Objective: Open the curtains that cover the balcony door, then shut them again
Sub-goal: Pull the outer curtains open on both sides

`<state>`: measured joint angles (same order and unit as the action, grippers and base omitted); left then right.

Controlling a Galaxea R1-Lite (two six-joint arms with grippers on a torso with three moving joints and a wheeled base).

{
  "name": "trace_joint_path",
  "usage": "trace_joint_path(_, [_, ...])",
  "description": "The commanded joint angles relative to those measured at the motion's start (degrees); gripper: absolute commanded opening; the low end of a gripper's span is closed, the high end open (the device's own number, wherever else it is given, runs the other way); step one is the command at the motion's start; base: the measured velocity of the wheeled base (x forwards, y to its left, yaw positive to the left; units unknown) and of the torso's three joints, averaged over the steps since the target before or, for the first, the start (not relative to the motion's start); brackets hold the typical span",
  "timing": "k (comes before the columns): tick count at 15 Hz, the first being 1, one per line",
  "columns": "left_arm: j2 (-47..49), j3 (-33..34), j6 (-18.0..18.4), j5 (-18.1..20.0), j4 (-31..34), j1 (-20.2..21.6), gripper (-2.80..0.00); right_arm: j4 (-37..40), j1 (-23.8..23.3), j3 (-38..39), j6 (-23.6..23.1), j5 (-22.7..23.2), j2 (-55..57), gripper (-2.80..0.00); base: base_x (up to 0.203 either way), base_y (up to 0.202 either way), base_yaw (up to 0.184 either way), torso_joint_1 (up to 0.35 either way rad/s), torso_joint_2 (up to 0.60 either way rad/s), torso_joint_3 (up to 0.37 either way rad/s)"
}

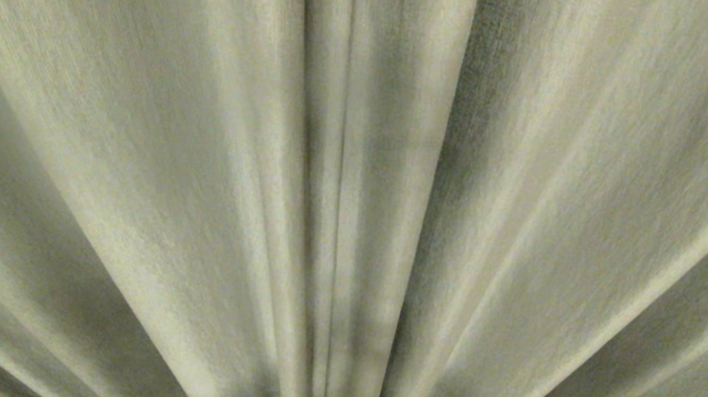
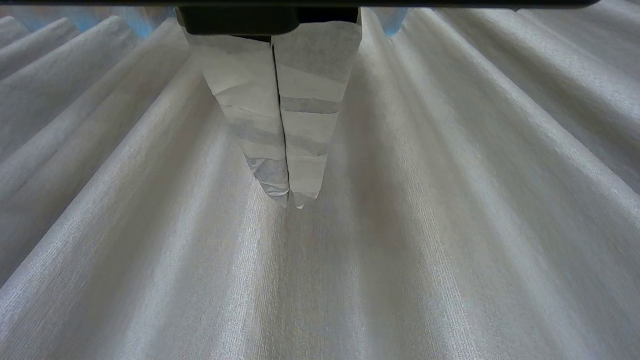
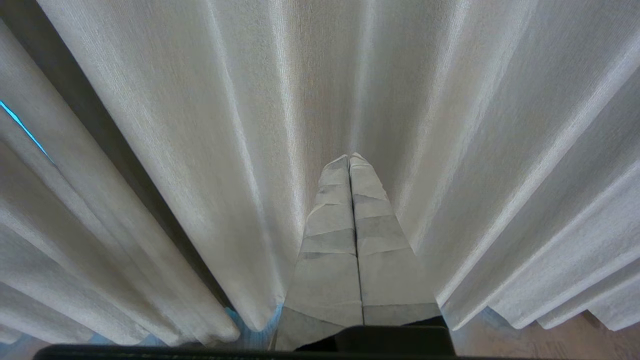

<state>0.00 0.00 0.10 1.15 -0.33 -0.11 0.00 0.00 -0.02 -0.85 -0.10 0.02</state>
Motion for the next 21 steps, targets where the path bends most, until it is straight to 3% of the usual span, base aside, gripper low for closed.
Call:
trace_joint_path(1, [0.0,0.0,0.0,0.0,0.0,0.0,-2.80,0.0,0.0,0.0,0.0,-0.1,0.0,-2.80,0.000,0.000,0.000,0.000,0.00,0.000])
trace_joint_path(8, [0.0,0.0,0.0,0.0,0.0,0.0,-2.80,-2.2,0.0,-0.3,-3.0,0.4,0.0,-2.80,0.000,0.000,0.000,0.000,0.00,0.000])
trace_joint_path(14, [0.0,0.0,0.0,0.0,0.0,0.0,-2.80,-2.2,-0.2,-11.4,-2.8,3.6,6.3,-2.80,0.000,0.000,0.000,0.000,0.00,0.000])
trace_joint_path(15, [0.0,0.0,0.0,0.0,0.0,0.0,-2.80,-2.0,-0.1,-13.6,-2.9,3.7,7.8,0.00,0.000,0.000,0.000,0.000,0.00,0.000])
trace_joint_path(19, [0.0,0.0,0.0,0.0,0.0,0.0,-2.80,-3.2,0.5,-18.8,-3.1,6.6,14.9,0.00,0.000,0.000,0.000,0.000,0.00,0.000])
trace_joint_path(21, [0.0,0.0,0.0,0.0,0.0,0.0,-2.80,-7.3,1.0,-20.2,-3.1,7.8,20.1,0.00,0.000,0.000,0.000,0.000,0.00,0.000])
